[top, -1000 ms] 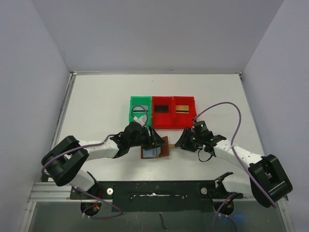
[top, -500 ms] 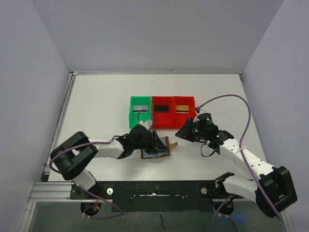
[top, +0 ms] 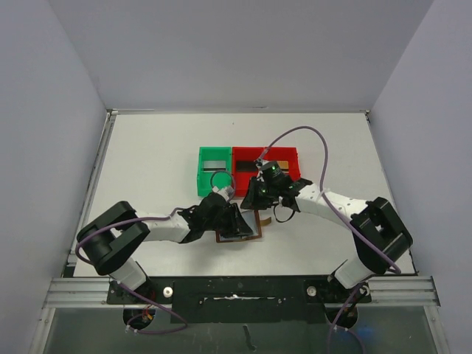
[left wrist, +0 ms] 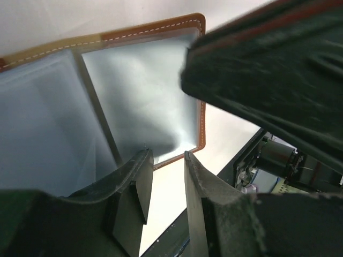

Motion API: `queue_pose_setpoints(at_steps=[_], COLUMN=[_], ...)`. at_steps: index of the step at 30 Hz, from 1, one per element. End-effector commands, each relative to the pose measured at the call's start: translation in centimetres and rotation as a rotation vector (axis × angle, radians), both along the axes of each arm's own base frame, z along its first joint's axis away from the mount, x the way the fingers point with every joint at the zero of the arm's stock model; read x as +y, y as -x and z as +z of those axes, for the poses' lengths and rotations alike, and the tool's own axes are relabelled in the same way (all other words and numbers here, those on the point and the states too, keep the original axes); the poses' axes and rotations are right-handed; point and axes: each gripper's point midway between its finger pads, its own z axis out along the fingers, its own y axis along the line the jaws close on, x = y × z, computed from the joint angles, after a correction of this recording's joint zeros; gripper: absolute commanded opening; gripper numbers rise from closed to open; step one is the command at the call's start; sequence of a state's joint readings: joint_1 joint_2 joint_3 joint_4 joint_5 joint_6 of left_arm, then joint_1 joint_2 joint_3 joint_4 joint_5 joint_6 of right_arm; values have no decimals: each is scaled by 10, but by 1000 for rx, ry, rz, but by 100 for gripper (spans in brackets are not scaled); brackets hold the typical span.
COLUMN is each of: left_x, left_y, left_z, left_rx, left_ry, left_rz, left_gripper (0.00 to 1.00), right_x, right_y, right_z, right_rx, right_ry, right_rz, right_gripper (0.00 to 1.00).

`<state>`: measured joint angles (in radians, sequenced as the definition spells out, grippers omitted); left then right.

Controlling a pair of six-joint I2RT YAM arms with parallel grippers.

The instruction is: Take the credit cards out of the card holder

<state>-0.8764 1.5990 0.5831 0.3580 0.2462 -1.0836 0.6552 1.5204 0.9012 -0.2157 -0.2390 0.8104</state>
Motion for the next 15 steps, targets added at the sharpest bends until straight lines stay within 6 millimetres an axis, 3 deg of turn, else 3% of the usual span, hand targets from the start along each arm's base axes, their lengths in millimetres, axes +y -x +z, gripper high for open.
queue_pose_setpoints(at_steps=[1, 8, 13, 15], left_x=[-1, 26, 56, 71], left_y=[-2, 3, -4, -9], left_z=[12, 18, 31, 32], left_rx=[-49, -78, -131, -146], left_ry=[9, -20, -77, -119], left_rz=[-3, 63, 165, 220], left_gripper=[29, 33, 41, 44], right_x=[-4, -11, -15, -13], right_y=[-13, 18, 28, 29], right_z=[-14, -64, -83, -83], right_rx=[-18, 66, 79, 72], right_ry=[73, 190, 290, 296], right_rz=[-12, 33, 15, 19], right_gripper=[14, 16, 21, 27])
